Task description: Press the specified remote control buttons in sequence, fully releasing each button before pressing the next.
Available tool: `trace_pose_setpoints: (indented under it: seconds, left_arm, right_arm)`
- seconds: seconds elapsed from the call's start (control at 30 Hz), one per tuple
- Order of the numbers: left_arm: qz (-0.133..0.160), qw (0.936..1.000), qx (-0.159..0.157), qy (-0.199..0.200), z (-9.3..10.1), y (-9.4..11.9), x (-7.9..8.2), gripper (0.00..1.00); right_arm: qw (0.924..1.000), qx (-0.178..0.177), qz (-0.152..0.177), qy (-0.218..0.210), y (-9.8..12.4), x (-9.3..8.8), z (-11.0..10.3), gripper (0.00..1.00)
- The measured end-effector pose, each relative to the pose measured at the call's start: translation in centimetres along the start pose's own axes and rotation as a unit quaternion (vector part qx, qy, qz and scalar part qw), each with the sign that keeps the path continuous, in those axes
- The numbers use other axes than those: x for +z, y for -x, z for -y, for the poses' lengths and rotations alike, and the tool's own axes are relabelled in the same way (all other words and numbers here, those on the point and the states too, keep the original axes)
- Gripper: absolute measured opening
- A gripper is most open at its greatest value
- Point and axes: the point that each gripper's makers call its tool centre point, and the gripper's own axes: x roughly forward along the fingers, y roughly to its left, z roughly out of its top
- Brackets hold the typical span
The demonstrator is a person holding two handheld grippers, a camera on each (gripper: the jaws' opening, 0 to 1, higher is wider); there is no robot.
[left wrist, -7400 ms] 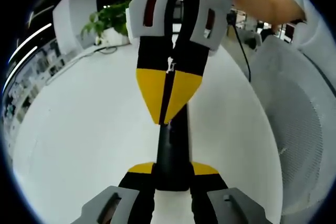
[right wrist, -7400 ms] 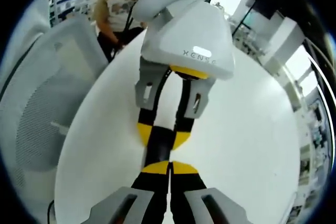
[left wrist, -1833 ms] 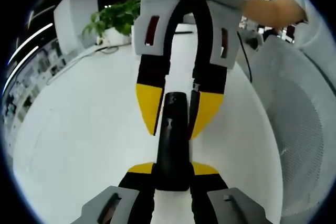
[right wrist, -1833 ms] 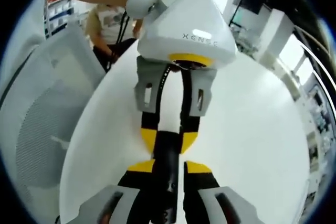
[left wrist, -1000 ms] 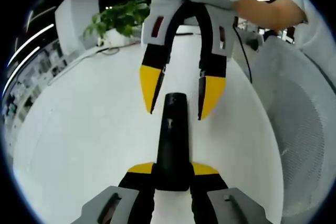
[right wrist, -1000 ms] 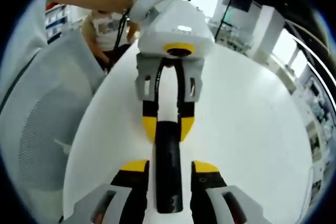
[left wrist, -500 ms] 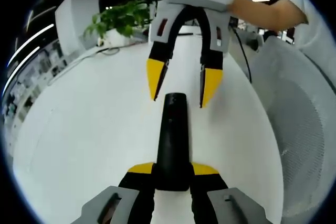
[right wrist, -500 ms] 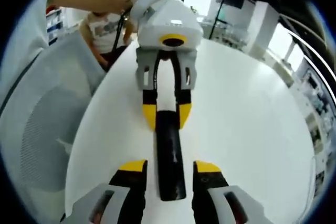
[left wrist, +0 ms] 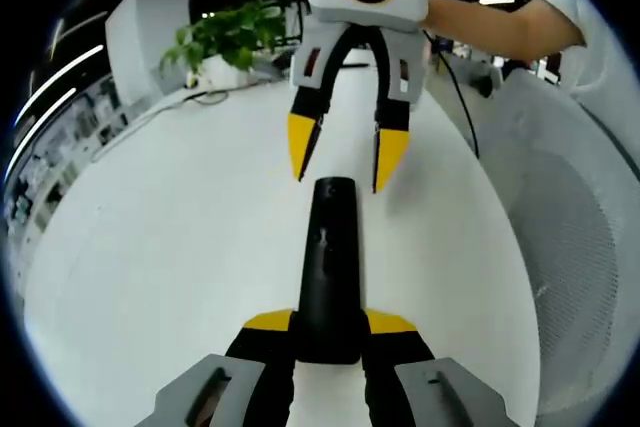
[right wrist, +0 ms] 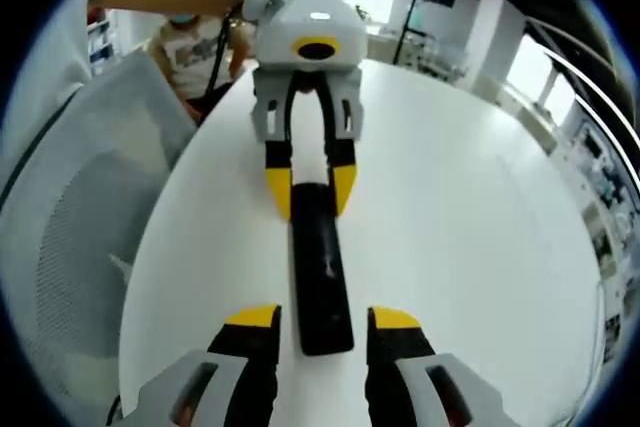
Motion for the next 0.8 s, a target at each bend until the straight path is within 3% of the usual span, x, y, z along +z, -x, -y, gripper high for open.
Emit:
trace_pose_setpoints:
  seconds: [0.8]
  left_arm:
    - [0.004, 1.0000, 0.000, 0.003, -0.1, 0.0, 0.0, 0.24]
  right_arm:
    - [0.9998, 0.016, -0.013, -0.005, -1.0, -1.5, 0.1, 0.27]
